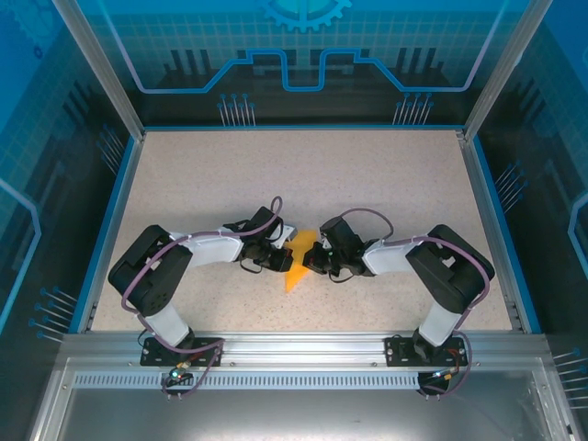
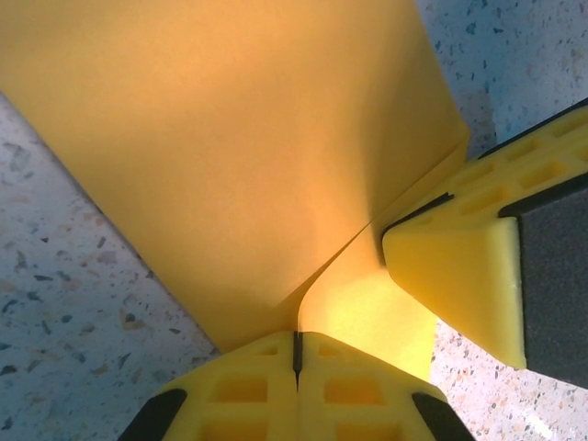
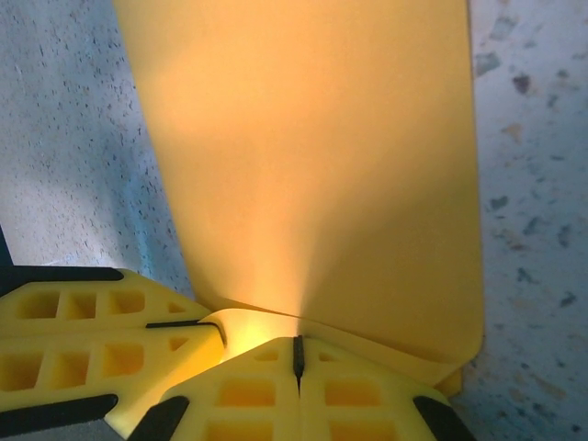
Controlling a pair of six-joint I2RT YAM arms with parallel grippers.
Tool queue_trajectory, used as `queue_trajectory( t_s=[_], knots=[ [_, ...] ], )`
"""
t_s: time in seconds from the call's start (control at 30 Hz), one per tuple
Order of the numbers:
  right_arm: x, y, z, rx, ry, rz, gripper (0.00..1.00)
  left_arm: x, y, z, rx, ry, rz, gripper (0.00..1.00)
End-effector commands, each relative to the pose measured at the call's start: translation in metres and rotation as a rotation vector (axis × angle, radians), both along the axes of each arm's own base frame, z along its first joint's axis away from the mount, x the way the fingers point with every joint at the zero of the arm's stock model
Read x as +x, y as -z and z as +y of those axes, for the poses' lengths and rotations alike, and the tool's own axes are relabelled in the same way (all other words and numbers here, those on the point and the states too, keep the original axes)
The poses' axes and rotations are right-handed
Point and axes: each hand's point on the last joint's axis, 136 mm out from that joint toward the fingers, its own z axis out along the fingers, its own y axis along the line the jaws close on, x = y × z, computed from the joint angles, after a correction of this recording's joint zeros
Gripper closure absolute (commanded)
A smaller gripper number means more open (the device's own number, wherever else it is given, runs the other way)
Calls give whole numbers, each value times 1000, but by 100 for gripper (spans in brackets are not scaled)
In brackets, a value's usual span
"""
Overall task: Fold a paper plane with a square sheet of paper (pick it up from the middle)
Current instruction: Third fold the triangle at the center of the table.
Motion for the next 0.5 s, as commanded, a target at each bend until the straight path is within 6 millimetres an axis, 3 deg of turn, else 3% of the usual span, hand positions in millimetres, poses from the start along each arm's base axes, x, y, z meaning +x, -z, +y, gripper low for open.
queue_trajectory(
  t_s=[0.0,0.1,0.2,0.33,0.47],
  knots=[
    [-1,-1,-15,-50,7,8,100,-11,18,12,64,7,61,100],
    [7,-22,-11,11,-9,-39,100,-11,18,12,63,9,59,100],
    [13,-29,-13,26,-10,-52,100,-11,18,12,61,9,62,100],
    [16,-16,-16,19,-4,-23,100,-11,18,12,61,9,63,100],
    [12,10,-24,-25,27,37,100,-12,18,12,60,11,64,100]
  ],
)
